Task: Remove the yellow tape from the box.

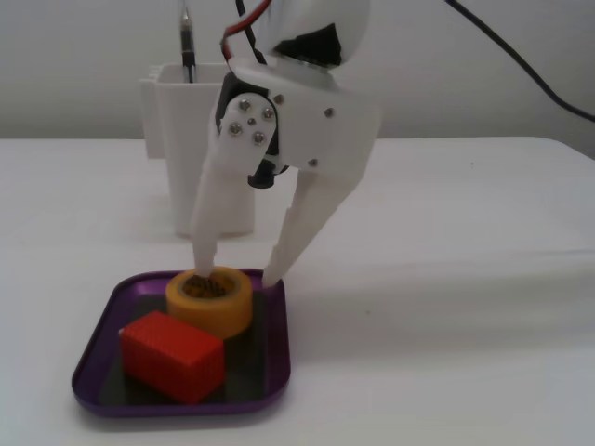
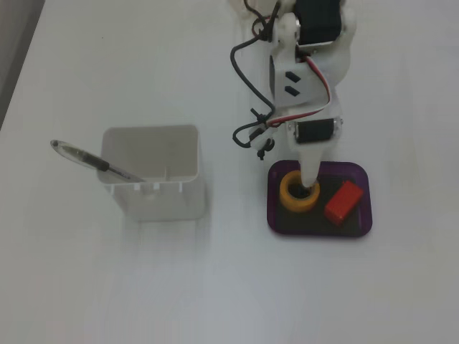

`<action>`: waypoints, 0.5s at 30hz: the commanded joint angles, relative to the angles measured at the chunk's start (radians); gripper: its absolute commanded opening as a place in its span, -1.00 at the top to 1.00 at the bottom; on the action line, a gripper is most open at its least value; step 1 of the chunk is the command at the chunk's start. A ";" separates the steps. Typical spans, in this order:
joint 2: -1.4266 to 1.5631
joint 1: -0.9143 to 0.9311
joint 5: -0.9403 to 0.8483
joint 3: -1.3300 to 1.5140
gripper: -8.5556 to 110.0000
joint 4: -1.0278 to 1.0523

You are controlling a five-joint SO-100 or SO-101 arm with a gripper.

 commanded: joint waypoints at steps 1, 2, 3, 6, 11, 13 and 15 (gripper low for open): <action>0.011 -0.002 -0.005 -0.028 0.64 -0.009; 0.009 -0.002 -0.005 -0.028 0.64 -0.009; 0.009 -0.002 -0.005 -0.028 0.64 -0.011; 0.008 0.000 -0.005 -0.028 0.64 -0.012; 0.006 0.000 -0.005 -0.026 0.64 -0.044; 0.006 0.000 -0.005 -0.026 0.64 -0.044; 0.006 0.000 -0.005 -0.026 0.64 -0.044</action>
